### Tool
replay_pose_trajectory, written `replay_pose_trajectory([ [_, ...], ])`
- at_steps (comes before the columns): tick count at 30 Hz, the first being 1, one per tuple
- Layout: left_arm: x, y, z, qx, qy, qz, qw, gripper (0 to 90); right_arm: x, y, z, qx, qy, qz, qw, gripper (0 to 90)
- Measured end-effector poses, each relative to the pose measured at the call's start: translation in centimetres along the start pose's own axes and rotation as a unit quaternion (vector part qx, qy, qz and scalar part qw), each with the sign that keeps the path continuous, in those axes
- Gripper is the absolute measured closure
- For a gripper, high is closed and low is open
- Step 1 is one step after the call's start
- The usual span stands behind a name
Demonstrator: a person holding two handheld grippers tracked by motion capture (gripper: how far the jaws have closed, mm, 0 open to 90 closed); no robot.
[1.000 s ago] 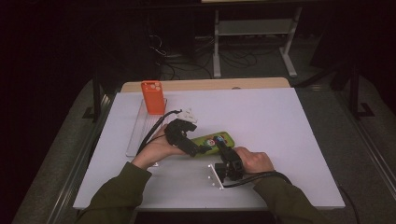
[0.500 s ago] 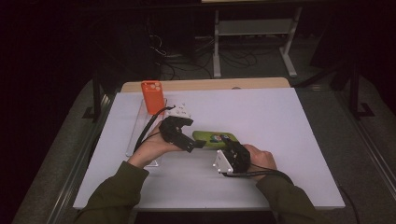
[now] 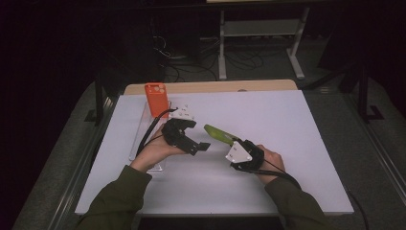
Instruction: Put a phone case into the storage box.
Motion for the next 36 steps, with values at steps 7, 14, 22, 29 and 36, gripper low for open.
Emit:
replay_pose_trajectory([
  [7, 0.3, 0.1, 0.1, -0.014, -0.007, 0.007, 0.9999, 0.0, -0.5, 0.0, 0.0, -0.009, -0.068, 0.036, 0.997, 75.9],
  [14, 0.4, 0.1, 0.2, -0.026, 0.01, 0.016, 0.9995, 0.0, -1.2, 0.1, 0.0, -0.023, -0.158, 0.071, 0.9846, 75.9],
  [22, 0.4, -0.4, 0.1, -0.035, 0.033, 0.017, 0.9987, 0.0, -2.0, 0.2, -0.3, -0.025, -0.238, 0.101, 0.9658, 75.8],
  [29, 0.6, -1.0, 0.5, -0.056, 0.059, 0.018, 0.9965, 0.0, -2.6, 0.6, -0.5, -0.026, -0.288, 0.121, 0.9495, 75.8],
  [36, 1.1, -1.3, 1.1, -0.096, 0.082, 0.024, 0.9917, 0.0, -2.5, 1.0, -0.1, -0.04, -0.314, 0.139, 0.9385, 75.9],
])
Point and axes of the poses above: each handheld gripper's, and its own axes: y roughly backward along the jaws, z roughly out of its top, x roughly to its left, the point moved 3 cm from there along -y, roughly forward along the jaws, and after that the axes turned 2 degrees about z, right-handed, at the moved point
